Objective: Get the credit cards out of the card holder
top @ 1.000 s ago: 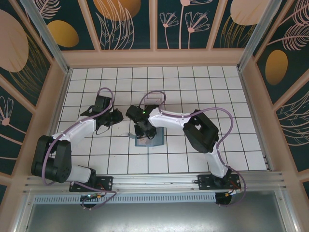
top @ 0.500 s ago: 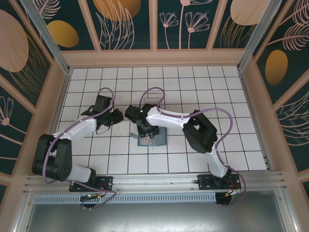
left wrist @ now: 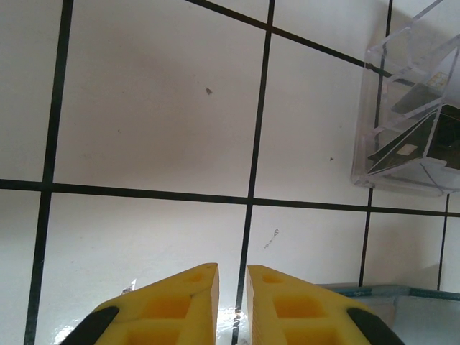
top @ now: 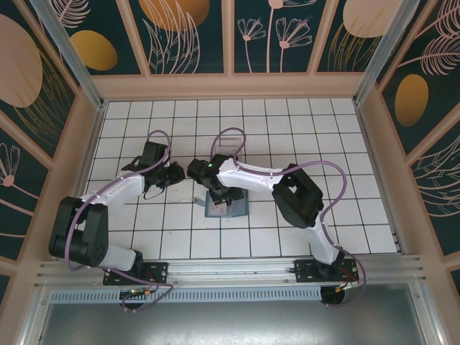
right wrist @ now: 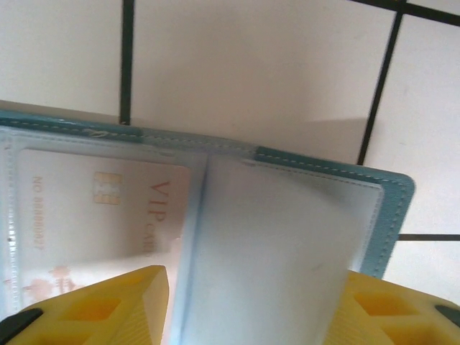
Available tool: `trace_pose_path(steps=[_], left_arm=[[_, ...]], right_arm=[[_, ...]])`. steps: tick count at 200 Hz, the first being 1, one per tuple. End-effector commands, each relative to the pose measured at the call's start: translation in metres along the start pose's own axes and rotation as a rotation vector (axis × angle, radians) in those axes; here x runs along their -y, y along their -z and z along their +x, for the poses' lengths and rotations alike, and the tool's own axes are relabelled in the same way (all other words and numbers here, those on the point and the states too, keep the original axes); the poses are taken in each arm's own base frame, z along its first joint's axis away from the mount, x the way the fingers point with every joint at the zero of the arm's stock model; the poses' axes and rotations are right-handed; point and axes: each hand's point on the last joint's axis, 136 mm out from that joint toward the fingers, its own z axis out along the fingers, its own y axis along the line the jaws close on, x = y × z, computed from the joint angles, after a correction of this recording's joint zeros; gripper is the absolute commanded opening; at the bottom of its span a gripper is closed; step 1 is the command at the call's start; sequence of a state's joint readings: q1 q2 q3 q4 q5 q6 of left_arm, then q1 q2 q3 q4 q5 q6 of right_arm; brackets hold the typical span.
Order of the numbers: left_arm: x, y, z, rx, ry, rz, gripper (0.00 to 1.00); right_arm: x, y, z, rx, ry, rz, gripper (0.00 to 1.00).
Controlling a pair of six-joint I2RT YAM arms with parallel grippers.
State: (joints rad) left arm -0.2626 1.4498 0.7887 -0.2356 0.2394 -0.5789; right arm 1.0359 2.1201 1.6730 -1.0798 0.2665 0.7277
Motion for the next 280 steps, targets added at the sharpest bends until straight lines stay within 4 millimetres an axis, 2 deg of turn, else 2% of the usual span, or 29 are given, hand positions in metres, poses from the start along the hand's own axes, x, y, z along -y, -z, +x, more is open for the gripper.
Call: trace_pose_path(steps=[1,31,73,130,201,244,280], left_arm=[[0.013,0.003,-0.012,0.011,-0.017,0.04,0.19],[0.018,0.004,-0.012,0.001,-0.031,0.058,0.19],[0.024,-0.002,-0.001,-0.038,-0.039,0.073,0.19],[0.044,-0.01,0.015,-0.076,-0.088,0.072,0.19],[0.072,-0.022,0.044,-0.128,-0.102,0.114,0.19],[0.093,-0.03,0.069,-0.162,-0.101,0.154,0.17],[0.087,-0.038,0.092,-0.205,-0.095,0.147,0.16]], right_arm=[[0.02,0.01,-0.001,0.034,-0.031,0.079,0.54],[0.032,0.01,0.003,0.035,-0.051,0.094,0.56],[0.047,0.001,0.01,0.026,-0.075,0.11,0.56],[0.062,-0.016,0.021,0.018,-0.112,0.092,0.57],[0.078,0.0,0.009,0.06,-0.151,0.065,0.56],[0.068,0.019,-0.005,0.086,-0.187,-0.079,0.55],[0.042,0.033,-0.017,0.092,-0.221,-0.305,0.48]])
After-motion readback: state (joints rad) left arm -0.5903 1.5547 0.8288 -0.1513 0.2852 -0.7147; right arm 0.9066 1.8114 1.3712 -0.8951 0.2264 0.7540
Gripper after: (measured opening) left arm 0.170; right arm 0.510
